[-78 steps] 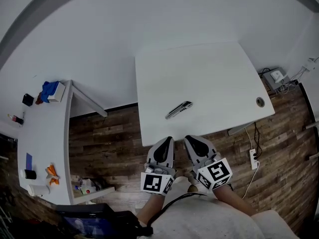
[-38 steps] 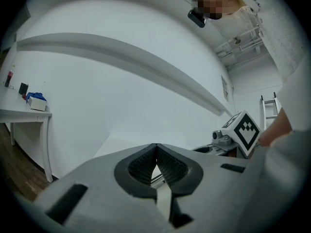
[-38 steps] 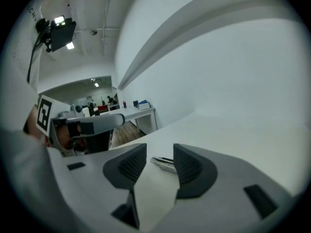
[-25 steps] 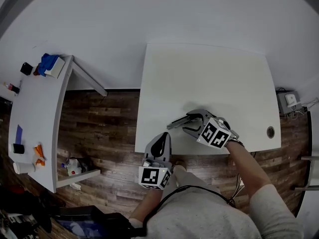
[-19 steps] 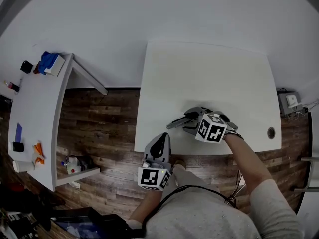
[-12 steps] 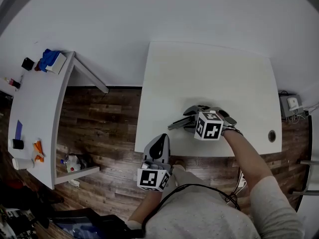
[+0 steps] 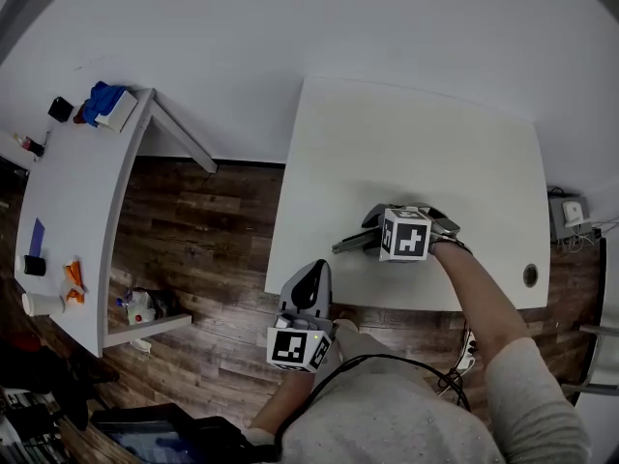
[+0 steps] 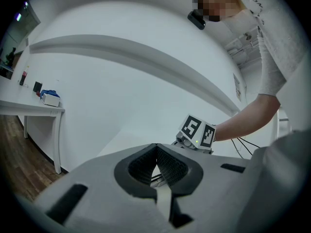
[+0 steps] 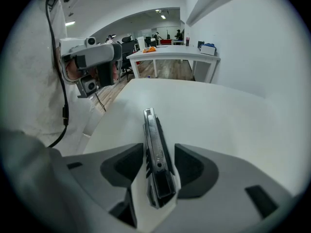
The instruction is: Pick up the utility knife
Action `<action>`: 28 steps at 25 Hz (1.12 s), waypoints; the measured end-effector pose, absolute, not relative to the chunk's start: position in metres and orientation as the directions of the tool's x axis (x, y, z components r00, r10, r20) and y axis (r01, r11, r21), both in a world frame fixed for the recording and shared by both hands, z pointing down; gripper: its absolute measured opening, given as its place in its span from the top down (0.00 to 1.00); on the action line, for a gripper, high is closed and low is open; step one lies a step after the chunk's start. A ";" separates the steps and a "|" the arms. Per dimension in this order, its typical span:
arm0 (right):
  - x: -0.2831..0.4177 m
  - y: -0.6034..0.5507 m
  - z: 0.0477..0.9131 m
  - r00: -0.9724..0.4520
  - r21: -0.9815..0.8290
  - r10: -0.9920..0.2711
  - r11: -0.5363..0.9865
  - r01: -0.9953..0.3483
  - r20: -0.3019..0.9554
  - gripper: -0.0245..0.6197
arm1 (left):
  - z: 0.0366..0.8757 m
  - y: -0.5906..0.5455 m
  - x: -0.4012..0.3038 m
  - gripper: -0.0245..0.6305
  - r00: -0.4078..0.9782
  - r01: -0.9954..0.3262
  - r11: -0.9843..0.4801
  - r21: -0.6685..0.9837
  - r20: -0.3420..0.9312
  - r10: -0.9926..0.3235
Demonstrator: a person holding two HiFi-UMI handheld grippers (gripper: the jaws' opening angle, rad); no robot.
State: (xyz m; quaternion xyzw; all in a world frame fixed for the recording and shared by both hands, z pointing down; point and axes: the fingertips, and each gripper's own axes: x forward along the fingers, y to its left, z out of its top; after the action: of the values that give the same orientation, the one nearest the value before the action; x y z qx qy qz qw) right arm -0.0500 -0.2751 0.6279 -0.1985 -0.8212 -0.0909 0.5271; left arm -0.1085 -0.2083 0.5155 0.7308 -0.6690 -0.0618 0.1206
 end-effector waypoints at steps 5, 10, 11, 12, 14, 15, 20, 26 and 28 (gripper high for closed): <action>-0.052 -0.273 0.628 -0.332 -0.072 0.238 0.894 0.441 0.913 0.67 | 0.516 -0.208 -0.114 0.96 0.086 -0.963 -0.065 0.260 0.070 -0.994; -0.052 -0.270 0.628 -0.305 -0.068 0.228 0.886 0.458 0.925 0.73 | 0.517 -0.208 -0.115 0.96 0.087 -0.963 -0.065 0.263 0.072 -0.994; -0.052 -0.270 0.628 -0.305 -0.067 0.227 0.886 0.458 0.925 0.73 | 0.517 -0.209 -0.115 0.96 0.087 -0.962 -0.066 0.264 0.072 -0.994; -0.052 -0.270 0.629 -0.304 -0.068 0.227 0.887 0.456 0.925 0.73 | 0.517 -0.209 -0.116 0.96 0.088 -0.962 -0.066 0.266 0.071 -0.994; -0.052 -0.271 0.628 -0.298 -0.073 0.226 0.891 0.448 0.927 0.74 | 0.517 -0.210 -0.117 0.96 0.087 -0.961 -0.065 0.269 0.071 -0.994; -0.052 -0.270 0.628 -0.292 -0.077 0.225 0.893 0.444 0.930 0.74 | 0.517 -0.209 -0.118 0.96 0.087 -0.961 -0.064 0.270 0.071 -0.994; -0.051 -0.269 0.629 -0.241 -0.070 0.204 0.881 0.468 0.949 0.74 | 0.518 -0.208 -0.118 0.96 0.084 -0.959 -0.061 0.276 0.072 -0.994; -0.058 -0.268 0.629 -0.211 -0.064 0.193 0.864 0.499 0.958 0.74 | 0.522 -0.209 -0.123 0.96 0.076 -0.958 -0.051 0.282 0.081 -0.994; -0.058 -0.268 0.629 -0.196 -0.079 0.200 0.865 0.496 0.960 0.75 | 0.522 -0.209 -0.124 0.96 0.073 -0.957 -0.047 0.286 0.082 -0.994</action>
State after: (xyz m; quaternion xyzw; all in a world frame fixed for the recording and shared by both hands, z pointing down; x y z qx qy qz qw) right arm -0.0579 -0.2678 0.6293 -0.2279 -0.7631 -0.1252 0.5917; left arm -0.1237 -0.2086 0.5223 0.7201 -0.6773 -0.0689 0.1336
